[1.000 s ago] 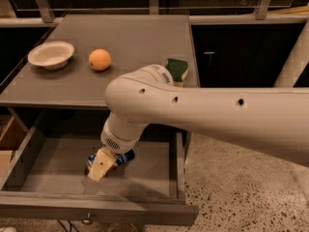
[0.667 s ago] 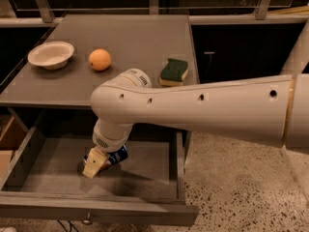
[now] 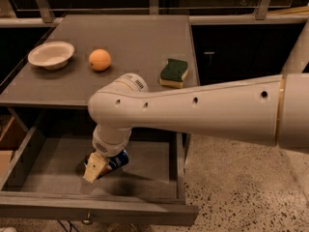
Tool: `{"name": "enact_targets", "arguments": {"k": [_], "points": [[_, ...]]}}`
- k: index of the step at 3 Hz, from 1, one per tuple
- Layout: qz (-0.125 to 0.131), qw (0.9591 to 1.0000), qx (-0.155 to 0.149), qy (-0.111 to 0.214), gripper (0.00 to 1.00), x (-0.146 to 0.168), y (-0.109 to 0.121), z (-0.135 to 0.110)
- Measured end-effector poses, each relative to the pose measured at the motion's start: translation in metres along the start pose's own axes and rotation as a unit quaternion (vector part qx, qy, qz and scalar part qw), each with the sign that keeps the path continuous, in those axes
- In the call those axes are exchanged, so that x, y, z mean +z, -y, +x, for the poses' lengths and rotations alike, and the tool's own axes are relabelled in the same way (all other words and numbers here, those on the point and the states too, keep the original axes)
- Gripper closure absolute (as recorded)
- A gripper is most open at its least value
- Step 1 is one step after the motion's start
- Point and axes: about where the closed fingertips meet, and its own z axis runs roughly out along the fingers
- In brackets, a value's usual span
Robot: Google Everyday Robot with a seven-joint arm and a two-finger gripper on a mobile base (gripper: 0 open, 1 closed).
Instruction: Place pepsi can into top drawer
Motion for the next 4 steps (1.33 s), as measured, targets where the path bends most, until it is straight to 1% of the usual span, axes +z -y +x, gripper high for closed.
{"name": "enact_targets", "arguments": {"k": [1,2,3,4], "points": [[0.005,0.9996,0.019,-0.023,1.0,0.016,0.007,0.012],[0.015,0.9992,0.023,-0.028,1.0,0.018,0.017,0.014],[0.018,0.9987,0.039,-0.029,1.0,0.022,0.027,0.015],[0.001,0.9982,0.052,-0.029,1.0,0.035,0.023,0.019]]}}
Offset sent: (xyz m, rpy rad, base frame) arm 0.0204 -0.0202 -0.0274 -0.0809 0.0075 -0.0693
